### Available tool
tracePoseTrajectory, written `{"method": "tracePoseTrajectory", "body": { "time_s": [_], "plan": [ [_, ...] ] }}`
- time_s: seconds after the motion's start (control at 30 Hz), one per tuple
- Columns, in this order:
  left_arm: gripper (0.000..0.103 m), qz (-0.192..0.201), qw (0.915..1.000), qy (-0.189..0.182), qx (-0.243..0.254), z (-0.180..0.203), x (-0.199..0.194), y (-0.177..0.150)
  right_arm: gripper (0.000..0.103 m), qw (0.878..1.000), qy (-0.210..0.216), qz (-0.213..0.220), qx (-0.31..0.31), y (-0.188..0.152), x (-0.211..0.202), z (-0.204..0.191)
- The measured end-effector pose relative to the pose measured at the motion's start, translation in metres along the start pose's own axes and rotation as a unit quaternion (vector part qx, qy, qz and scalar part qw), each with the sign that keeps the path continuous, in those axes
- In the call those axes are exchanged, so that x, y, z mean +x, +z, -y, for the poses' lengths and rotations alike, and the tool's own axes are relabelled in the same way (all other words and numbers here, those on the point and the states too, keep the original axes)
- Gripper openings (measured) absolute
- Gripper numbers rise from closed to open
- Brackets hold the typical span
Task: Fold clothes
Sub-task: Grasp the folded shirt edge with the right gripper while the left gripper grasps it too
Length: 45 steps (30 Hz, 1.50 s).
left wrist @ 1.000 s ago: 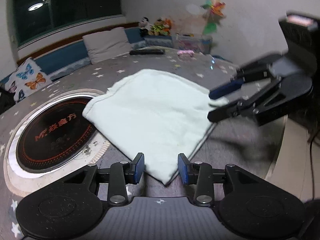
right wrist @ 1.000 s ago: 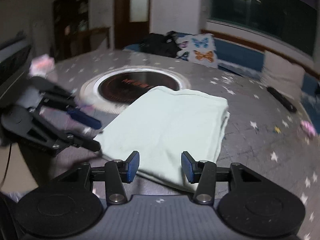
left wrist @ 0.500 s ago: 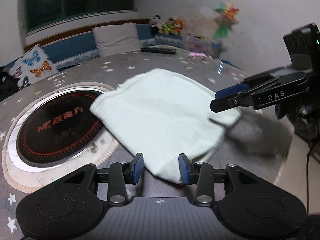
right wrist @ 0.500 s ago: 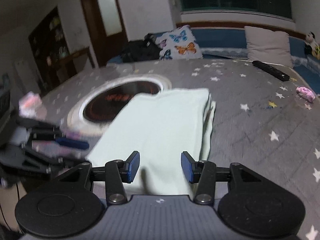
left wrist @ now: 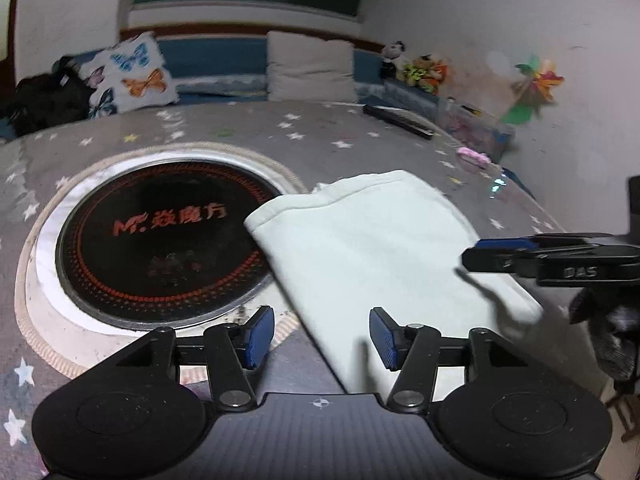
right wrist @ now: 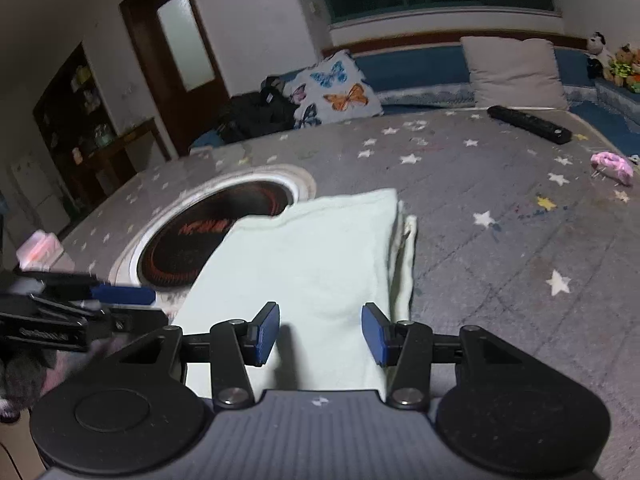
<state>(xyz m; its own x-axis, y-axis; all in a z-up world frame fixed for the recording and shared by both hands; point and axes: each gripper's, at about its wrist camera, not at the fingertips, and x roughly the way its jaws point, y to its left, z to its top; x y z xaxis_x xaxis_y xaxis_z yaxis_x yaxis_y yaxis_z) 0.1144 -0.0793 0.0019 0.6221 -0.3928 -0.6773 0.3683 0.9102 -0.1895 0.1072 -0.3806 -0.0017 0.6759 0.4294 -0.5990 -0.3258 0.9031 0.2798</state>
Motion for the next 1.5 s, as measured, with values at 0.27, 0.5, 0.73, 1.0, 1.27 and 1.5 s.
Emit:
{"method": "tracePoseTrajectory", "body": {
  "time_s": [0.27,0.5,0.73,1.0,1.27,1.5],
  "plan": [
    [0.054,-0.005,0.9994,0.015,-0.029,-0.003,0.020,0.010,0.048,0.998,-0.026,0.008,0.054,0.009,0.017,0.021],
    [0.054,-0.010,0.9989,0.014,-0.043,-0.005,0.031,0.015,0.058,0.996,-0.027,0.012,0.090,0.009,0.035,0.035],
    [0.041,-0.013,0.9985,0.006,-0.052,-0.003,0.035,0.018,0.044,0.996,-0.014,0.014,0.091,0.008,0.041,0.033],
    [0.032,-0.013,0.9968,0.015,-0.078,-0.005,0.035,0.020,0.022,0.992,0.010,0.019,0.125,0.003,0.040,0.038],
    [0.036,-0.012,0.9970,0.014,-0.075,-0.002,0.036,0.019,0.022,0.992,0.007,0.025,0.124,0.002,0.037,0.036],
    [0.035,-0.012,0.9969,0.011,-0.078,-0.003,0.036,0.018,0.045,0.993,-0.014,0.033,0.113,0.003,0.039,0.034]
  ]
}}
